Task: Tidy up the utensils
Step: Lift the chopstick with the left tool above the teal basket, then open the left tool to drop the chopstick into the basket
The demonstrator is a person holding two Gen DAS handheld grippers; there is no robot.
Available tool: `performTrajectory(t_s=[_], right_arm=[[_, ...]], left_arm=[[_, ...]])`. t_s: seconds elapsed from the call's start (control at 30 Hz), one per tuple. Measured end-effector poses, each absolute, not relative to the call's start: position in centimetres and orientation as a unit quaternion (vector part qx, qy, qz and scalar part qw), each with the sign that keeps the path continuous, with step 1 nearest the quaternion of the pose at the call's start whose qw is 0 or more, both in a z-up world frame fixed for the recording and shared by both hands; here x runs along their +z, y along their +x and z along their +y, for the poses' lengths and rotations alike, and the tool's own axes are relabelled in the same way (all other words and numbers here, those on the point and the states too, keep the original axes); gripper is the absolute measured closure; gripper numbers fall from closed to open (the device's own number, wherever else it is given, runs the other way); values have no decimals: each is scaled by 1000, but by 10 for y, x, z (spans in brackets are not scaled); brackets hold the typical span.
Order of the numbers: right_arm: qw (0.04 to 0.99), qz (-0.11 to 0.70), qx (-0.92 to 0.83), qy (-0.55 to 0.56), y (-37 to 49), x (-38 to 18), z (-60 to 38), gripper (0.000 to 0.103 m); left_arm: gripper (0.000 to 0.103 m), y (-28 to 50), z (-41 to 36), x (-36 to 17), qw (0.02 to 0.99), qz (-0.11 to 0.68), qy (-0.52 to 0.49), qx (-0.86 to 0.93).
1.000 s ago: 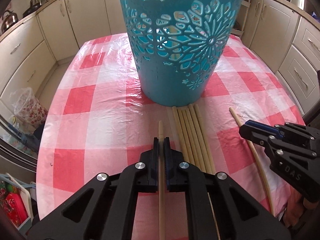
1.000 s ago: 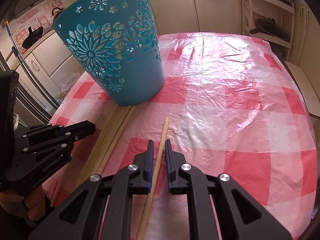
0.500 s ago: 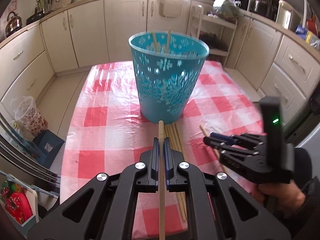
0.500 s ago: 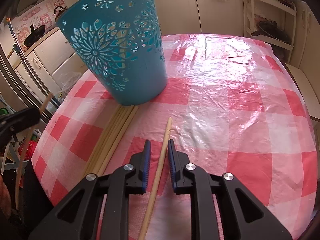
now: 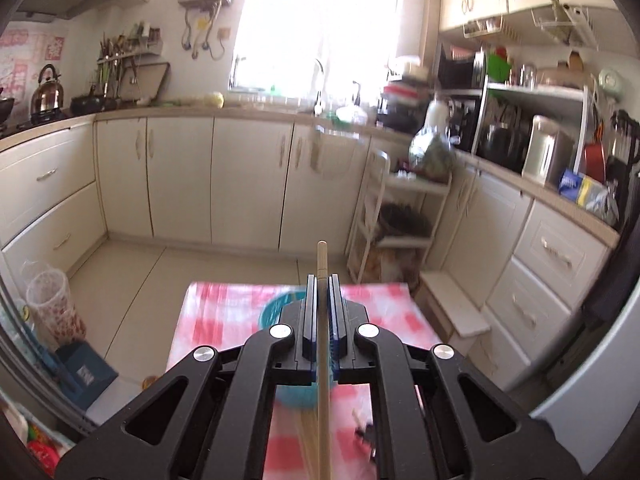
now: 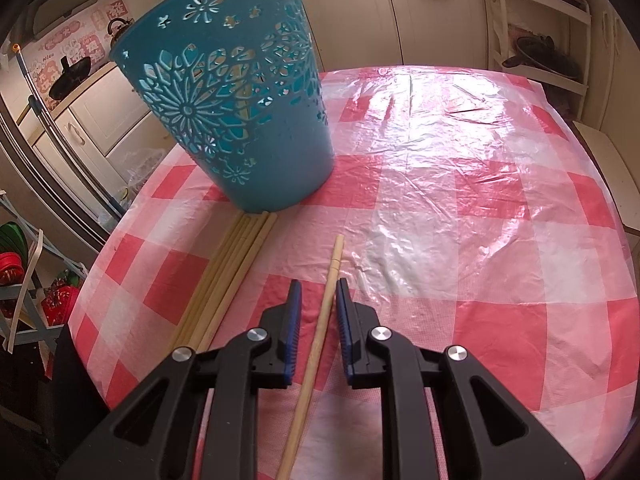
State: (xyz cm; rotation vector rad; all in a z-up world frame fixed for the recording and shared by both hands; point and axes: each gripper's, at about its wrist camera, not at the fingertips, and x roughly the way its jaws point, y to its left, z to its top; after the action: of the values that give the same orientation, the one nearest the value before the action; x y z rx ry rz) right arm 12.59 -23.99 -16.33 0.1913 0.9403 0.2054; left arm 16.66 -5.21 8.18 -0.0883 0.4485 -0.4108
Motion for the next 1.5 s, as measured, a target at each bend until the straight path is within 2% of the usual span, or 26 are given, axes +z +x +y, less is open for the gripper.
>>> performTrajectory(t_s=[0.27, 0.57, 0.83, 1.07, 1.13, 1.17, 1.2, 1.3, 1.33, 1.5], right_arm=[[879, 452, 106, 104, 127, -164, -246, 85], [878, 453, 113, 109, 127, -163, -249, 81], [878, 452, 118, 106, 127, -162, -243, 72], [879, 453, 116, 99, 127, -162, -240, 72], [879, 452, 114, 96, 127, -163, -238, 72], [879, 453, 113, 94, 127, -163, -238, 72], [880, 453, 113, 93, 127, -163, -237, 72], [879, 453, 116, 95, 128, -163, -237, 72], [878, 454, 117, 96, 128, -163, -237, 72], [879, 455, 111, 86, 126, -162, -236, 72]], left_arm=[[98, 245, -84, 78, 970, 164, -76, -165], [98, 311, -103, 38, 975, 147, -108, -123], [98, 316, -104, 11, 975, 160, -98, -118], [97, 308, -106, 7, 971, 195, -67, -125], [94, 305, -108, 7, 969, 207, -48, -129], [89, 302, -106, 8, 968, 210, -44, -128], [79, 300, -104, 8, 967, 215, -42, -128], [57, 287, -87, 10, 967, 223, -47, -117], [55, 282, -80, 10, 967, 222, -49, -114], [30, 250, -25, -8, 970, 221, -73, -67]])
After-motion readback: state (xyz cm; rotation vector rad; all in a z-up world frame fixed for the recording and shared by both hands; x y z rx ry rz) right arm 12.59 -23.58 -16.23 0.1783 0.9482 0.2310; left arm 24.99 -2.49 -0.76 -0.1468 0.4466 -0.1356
